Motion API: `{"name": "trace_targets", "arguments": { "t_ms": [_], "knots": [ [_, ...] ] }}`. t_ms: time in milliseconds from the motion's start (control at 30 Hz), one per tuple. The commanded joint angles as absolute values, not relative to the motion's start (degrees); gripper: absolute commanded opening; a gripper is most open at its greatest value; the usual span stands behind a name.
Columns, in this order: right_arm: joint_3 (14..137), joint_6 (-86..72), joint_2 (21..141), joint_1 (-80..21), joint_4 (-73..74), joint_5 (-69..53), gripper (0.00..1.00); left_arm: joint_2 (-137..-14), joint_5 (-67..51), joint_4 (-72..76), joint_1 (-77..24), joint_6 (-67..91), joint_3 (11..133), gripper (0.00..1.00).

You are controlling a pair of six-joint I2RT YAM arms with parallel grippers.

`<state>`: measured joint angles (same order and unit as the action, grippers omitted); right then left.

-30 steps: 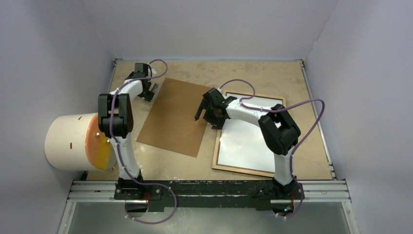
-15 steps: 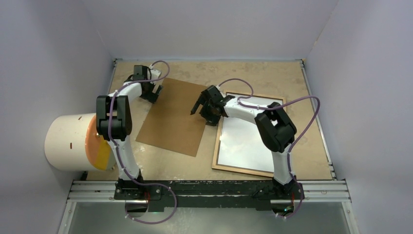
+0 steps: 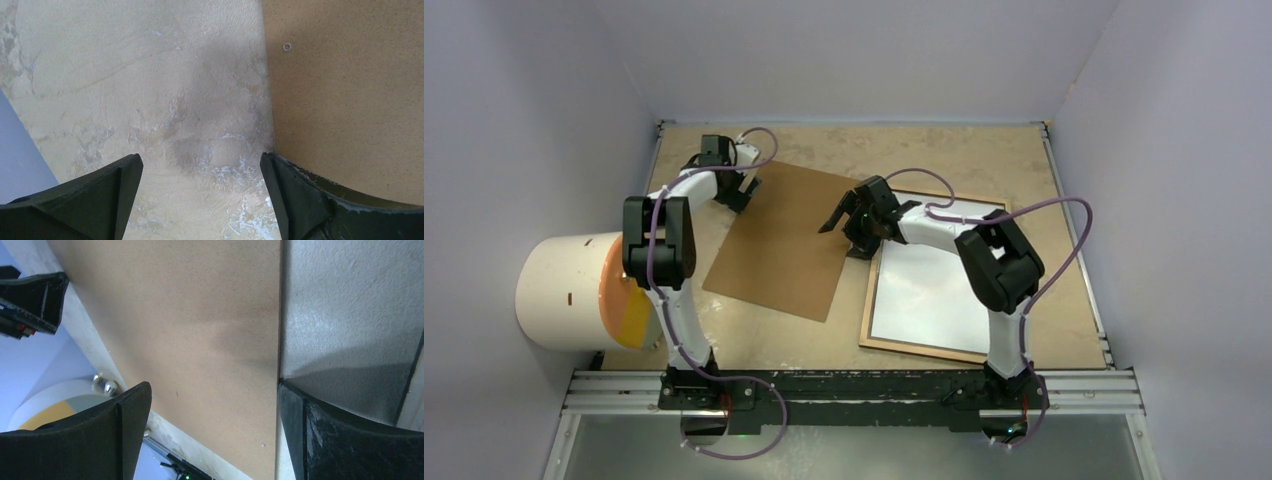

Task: Put the photo into the frame
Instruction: Turn over the photo frame item at the center of the board.

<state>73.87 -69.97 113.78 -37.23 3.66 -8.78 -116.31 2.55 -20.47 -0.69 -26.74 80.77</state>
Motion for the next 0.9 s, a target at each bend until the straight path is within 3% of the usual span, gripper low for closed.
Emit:
{"name": "trace_targets", "arguments": {
  "t_ms": [0, 233, 600, 867],
  "knots": [
    [73.37, -72.22, 108.26, -38.01, -15.78, -18.2, 0.95, -119.46, -10.7, -34.45, -6.17, -25.65, 76.65, 1.0],
    [65.75, -75.13, 102.08, -38.0, -31.7, -23.05, 0.95, -120.08, -11.21, -33.92, -7.87, -25.85, 76.11, 1.0],
    [58.36, -73.47, 95.35, -37.97, -37.31, -21.1, 0.96, -118.75, -13.58, -34.89, -9.99, -25.86, 76.01, 1.0],
    [56.58, -68.86, 90.71, -37.99, -24.37, -13.63, 0.92, -118.15, -11.79, -33.88, -10.11, -25.25, 75.96, 1.0]
  ]
}}
